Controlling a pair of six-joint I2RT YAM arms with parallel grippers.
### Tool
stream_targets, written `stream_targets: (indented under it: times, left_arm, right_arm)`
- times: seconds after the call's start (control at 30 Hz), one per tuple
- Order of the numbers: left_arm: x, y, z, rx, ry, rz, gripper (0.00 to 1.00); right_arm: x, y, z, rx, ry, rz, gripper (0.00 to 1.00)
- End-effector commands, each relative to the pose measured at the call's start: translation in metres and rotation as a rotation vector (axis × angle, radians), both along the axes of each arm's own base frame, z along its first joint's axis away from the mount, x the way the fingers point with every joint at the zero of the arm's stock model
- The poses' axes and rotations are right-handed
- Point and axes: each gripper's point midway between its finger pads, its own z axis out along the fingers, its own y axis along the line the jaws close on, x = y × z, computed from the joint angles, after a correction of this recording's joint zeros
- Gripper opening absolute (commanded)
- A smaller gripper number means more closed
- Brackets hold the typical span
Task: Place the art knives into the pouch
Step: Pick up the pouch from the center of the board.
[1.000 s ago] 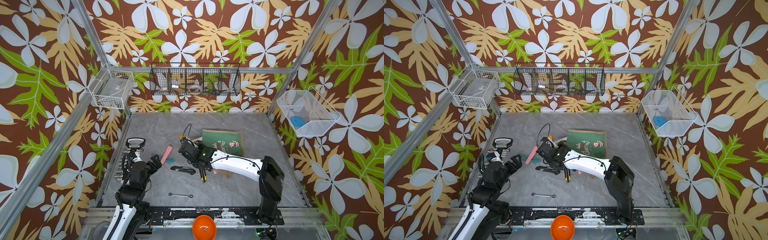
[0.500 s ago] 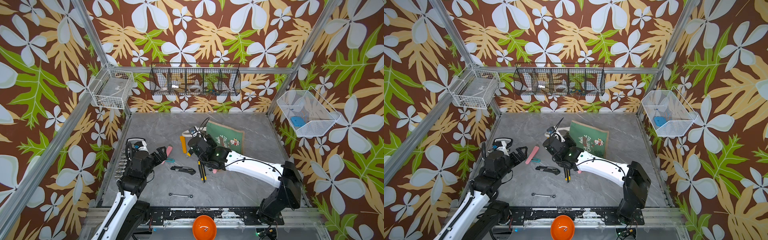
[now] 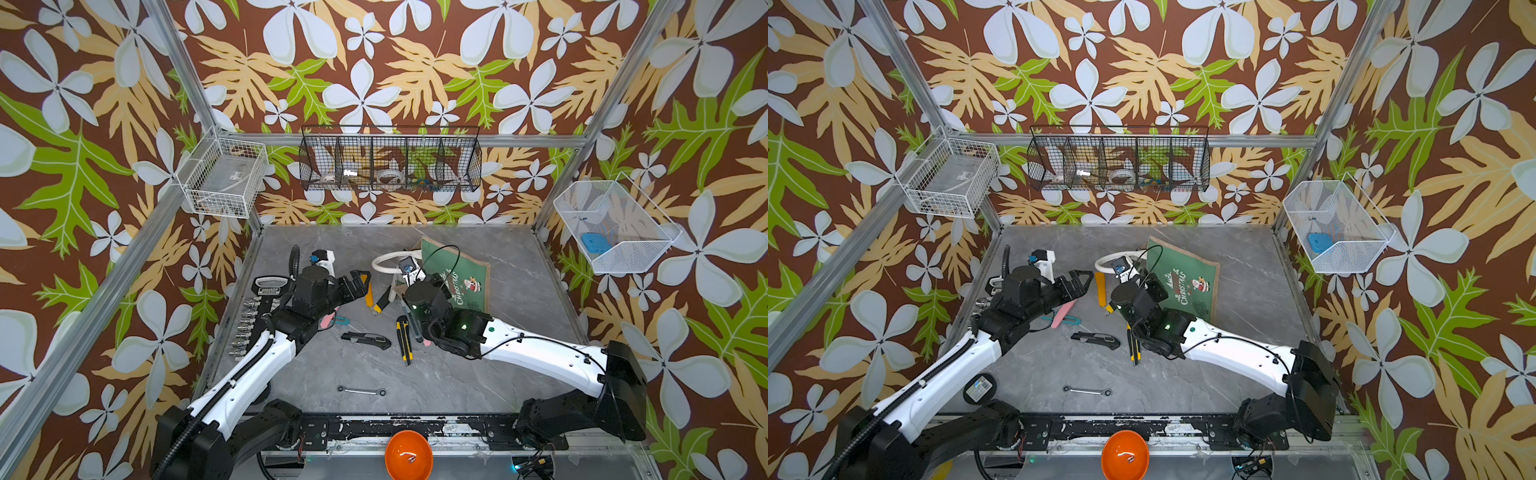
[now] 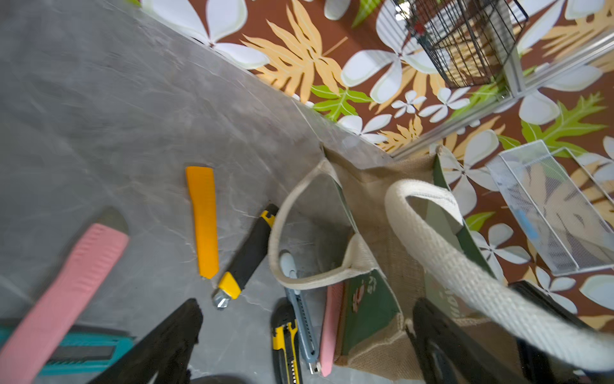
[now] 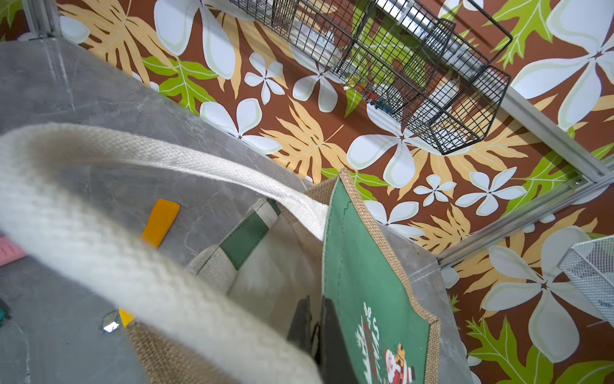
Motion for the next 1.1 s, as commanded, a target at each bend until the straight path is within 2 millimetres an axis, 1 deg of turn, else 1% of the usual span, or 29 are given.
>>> stream_targets:
  times: [0.0,0.13,0.27,0.4,0.5,0.6,0.77,0.9,1.07]
  left_arm:
    - [0.006,-0.019,0.001,-0.054,-0.014,-0.069,1.0]
    - [0.015,-0.035,-0.005,-0.103,0.014,-0.119,1.0]
    - [0.025,-0.044,-0.003,-0.123,0.021,-0.135,1.0]
    - [0.029,-0.053,0.001,-0.172,0.017,-0.16,0.98]
    - [0.032,-0.059,-0.005,-0.184,0.036,-0.181,0.97]
    - [0.034,-0.063,-0.015,-0.185,0.065,-0.189,0.96]
    - [0.038,-0.072,-0.022,-0.192,0.072,-0.19,0.94]
    - [0.042,-0.085,-0.029,-0.222,0.096,-0.219,0.94]
    - [0.048,-0.1,-0.03,-0.224,0.095,-0.247,0.92]
  right_arm:
    - [0.001,0.004,0.018,0.074,-0.047,0.006,0.0]
    - [0.0,0.005,0.017,0.095,-0.053,0.022,0.0]
    - [0.0,0.009,0.016,0.109,-0.046,0.035,0.0]
    - [0.0,0.01,0.017,0.114,-0.054,0.046,0.0]
    - [-0.001,0.01,0.018,0.126,-0.068,0.055,0.0]
    - [-0.001,0.011,0.018,0.133,-0.07,0.066,0.0]
    - [-0.003,0.012,0.02,0.149,-0.075,0.078,0.0]
    - [-0.003,0.014,0.022,0.153,-0.077,0.09,0.0]
    - [-0.005,0.014,0.025,0.181,-0.086,0.1,0.0]
